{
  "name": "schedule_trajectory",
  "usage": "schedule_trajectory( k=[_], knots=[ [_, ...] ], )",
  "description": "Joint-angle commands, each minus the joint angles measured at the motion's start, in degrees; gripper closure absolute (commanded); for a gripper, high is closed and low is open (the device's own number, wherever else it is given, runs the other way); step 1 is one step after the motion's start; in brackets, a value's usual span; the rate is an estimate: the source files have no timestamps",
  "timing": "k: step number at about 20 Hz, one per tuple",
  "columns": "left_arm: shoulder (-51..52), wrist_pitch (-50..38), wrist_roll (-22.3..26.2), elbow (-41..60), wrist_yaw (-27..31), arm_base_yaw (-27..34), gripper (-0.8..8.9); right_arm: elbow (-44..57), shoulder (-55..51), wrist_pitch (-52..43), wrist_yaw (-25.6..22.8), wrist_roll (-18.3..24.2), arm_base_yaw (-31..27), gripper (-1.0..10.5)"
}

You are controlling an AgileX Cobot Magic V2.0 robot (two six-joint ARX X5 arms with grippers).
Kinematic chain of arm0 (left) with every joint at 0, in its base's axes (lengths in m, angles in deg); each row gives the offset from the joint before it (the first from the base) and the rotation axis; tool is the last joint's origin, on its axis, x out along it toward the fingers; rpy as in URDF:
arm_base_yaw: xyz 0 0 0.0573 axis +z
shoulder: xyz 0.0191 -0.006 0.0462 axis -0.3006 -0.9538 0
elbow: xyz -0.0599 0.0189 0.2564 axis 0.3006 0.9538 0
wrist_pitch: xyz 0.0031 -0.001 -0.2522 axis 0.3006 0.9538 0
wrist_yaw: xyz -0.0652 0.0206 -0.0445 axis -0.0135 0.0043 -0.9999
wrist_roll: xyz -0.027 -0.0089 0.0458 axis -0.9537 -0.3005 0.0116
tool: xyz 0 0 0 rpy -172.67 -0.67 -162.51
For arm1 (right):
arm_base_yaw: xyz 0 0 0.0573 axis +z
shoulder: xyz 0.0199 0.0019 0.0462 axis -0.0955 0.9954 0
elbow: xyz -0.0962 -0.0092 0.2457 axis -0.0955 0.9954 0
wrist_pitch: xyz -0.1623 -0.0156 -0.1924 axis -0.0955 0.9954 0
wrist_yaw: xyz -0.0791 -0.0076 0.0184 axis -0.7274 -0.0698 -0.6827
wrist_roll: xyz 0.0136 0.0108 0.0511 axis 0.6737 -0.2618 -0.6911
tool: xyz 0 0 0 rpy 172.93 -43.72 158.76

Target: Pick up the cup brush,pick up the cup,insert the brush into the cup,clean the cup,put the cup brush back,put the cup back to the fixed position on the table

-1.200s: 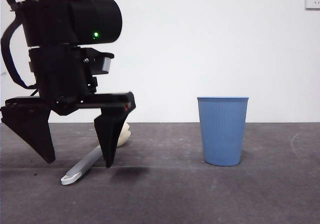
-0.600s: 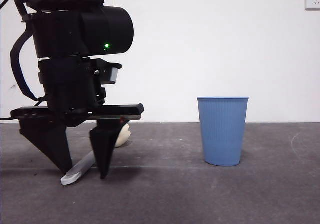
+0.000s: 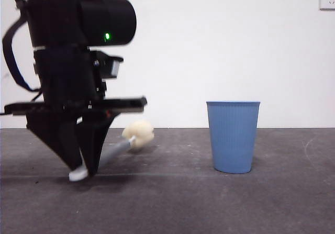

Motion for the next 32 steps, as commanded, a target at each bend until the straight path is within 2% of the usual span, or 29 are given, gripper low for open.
schedule_trajectory(
  k=[1,4,9,13,18,19,24,27,28,32],
  knots=[
    [2.56,-0.02,0.68,0.17,0.26,0.31,8.18,-0.13,0.22,-0.44,-0.04,-2.73,0.13,3.8],
    [6.73,0.39,1.79,0.17,0.24,0.81,8.19,-0.13,0.9,-0.46,-0.04,-2.91,0.13,3.8],
    [17.03,3.69,8.15,0.17,-0.02,0.94,8.2,1.88,1.73,-5.95,0.17,-2.25,0.87,3.8],
    [28.98,6.91,10.93,0.17,-1.38,0.94,8.2,14.36,1.84,-15.32,4.35,-2.56,1.2,3.8],
    [42.12,13.31,11.13,0.17,-2.95,0.94,8.2,25.92,2.32,-33.18,4.61,-9.16,2.67,3.8],
    [43.82,14.25,11.1,0.17,-2.95,0.94,8.2,27.26,2.86,-35.34,4.5,-9.42,3.15,3.8],
    [48.22,17.11,11.06,0.17,-3.34,0.94,8.2,35.04,7.87,-46.88,4.2,-9.81,6.19,3.9],
    [48.24,18.45,11.08,0.17,-3.41,0.94,8.2,38.93,10.73,-55.3,0.94,-9.84,8.11,3.9],
    [48.22,18.43,11.06,0.17,-3.45,0.94,8.2,39.52,12.0,-57.09,-1.66,-9.86,8.72,4.1],
    [48.22,17.75,11.06,0.17,-4.79,0.94,8.2,39.78,20.26,-64.63,-3.17,-8.9,11.26,4.1]
  ],
)
